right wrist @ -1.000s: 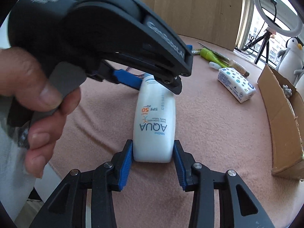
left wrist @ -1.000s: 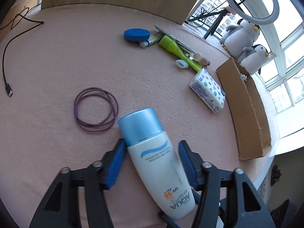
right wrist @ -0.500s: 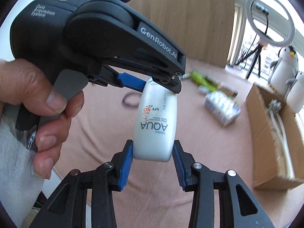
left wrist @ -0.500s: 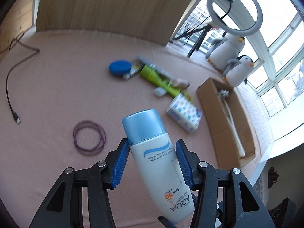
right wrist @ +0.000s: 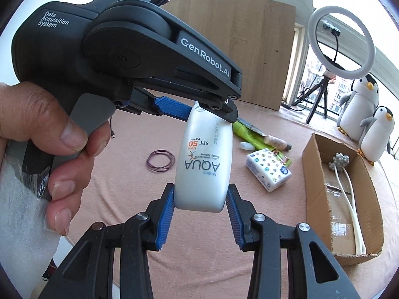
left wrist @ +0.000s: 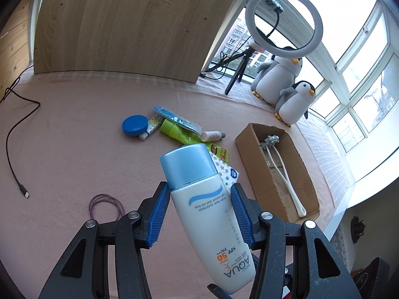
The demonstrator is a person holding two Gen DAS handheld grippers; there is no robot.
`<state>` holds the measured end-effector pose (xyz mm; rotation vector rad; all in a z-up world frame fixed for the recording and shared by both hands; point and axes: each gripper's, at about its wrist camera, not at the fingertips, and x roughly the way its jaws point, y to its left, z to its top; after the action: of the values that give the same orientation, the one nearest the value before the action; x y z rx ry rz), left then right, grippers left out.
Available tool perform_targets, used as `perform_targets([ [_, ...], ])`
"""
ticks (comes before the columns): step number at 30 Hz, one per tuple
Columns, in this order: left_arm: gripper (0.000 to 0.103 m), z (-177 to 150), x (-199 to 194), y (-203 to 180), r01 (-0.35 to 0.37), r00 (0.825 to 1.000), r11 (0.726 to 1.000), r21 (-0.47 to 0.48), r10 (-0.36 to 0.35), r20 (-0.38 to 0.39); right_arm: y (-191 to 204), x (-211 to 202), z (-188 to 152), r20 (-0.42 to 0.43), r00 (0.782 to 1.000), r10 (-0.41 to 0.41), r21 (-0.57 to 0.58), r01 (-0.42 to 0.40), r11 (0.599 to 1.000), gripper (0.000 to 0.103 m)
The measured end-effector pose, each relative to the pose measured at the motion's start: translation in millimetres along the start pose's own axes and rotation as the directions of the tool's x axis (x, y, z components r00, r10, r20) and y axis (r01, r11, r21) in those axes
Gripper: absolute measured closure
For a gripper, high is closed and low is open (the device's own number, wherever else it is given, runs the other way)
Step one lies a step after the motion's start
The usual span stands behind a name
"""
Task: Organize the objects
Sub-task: 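Grasp the AQUA bottle with the right gripper while the left gripper holds it, then carry the AQUA bottle into the cardboard box and open both grippers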
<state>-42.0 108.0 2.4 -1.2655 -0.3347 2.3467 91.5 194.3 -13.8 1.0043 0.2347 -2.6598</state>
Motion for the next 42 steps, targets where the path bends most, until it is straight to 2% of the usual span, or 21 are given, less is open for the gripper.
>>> perform_targets([
  [12, 0.049, 23.2, 38.8, -52.5, 0.063, 0.997, 0.994, 0.090, -0.059, -0.042, -50.2, -7.9, 1.3, 0.011, 0.996, -0.084, 0.082, 0.083, 0.993, 0.066],
  [28, 0.049, 29.3, 135.5, -186.0, 0.173, 0.977, 0.956, 0.237, -0.137, -0.160, -160.2, -29.7, -29.0, -0.030, 0.975, -0.221, 0.233, 0.222, 0.947, 0.066],
  [31, 0.048, 29.3, 145.2, -201.5, 0.188, 0.975, 0.944, 0.270, -0.146, -0.169, -171.8, -28.2, -33.8, -0.058, 0.961, -0.269, 0.240, 0.275, 0.931, 0.066],
  [32, 0.047, 29.9, 145.8, -205.3, 0.175, 0.978, 0.941, 0.291, -0.133, -0.158, -177.4, -23.9, -36.7, -0.104, 0.940, -0.326, 0.239, 0.342, 0.909, 0.065],
  [33, 0.041, 30.6, 144.6, -206.7, 0.149, 0.984, 0.939, 0.309, -0.112, -0.135, -184.5, -19.3, -40.4, -0.156, 0.919, -0.362, 0.246, 0.391, 0.887, 0.065],
  [34, 0.030, 32.0, 141.6, -204.3, 0.128, 0.989, 0.940, 0.317, -0.097, -0.111, -191.3, -18.1, -43.8, -0.182, 0.914, -0.362, 0.273, 0.401, 0.875, 0.065],
  [36, 0.022, 34.8, 132.7, -191.2, 0.103, 0.993, 0.946, 0.308, -0.082, -0.080, -196.2, -25.2, -44.7, -0.154, 0.926, -0.345, 0.319, 0.377, 0.869, 0.065],
  [39, 0.022, 41.1, 121.8, -157.5, 0.059, 0.998, 0.960, 0.272, -0.047, -0.052, -186.5, -27.5, -32.0, -0.113, 0.934, -0.338, 0.290, 0.356, 0.888, 0.065],
  [42, 0.022, 46.9, 107.2, -114.5, 0.003, 1.000, 0.976, 0.218, 0.002, -0.023, -170.1, -17.2, -15.1, -0.080, 0.956, -0.282, 0.259, 0.293, 0.920, 0.062],
])
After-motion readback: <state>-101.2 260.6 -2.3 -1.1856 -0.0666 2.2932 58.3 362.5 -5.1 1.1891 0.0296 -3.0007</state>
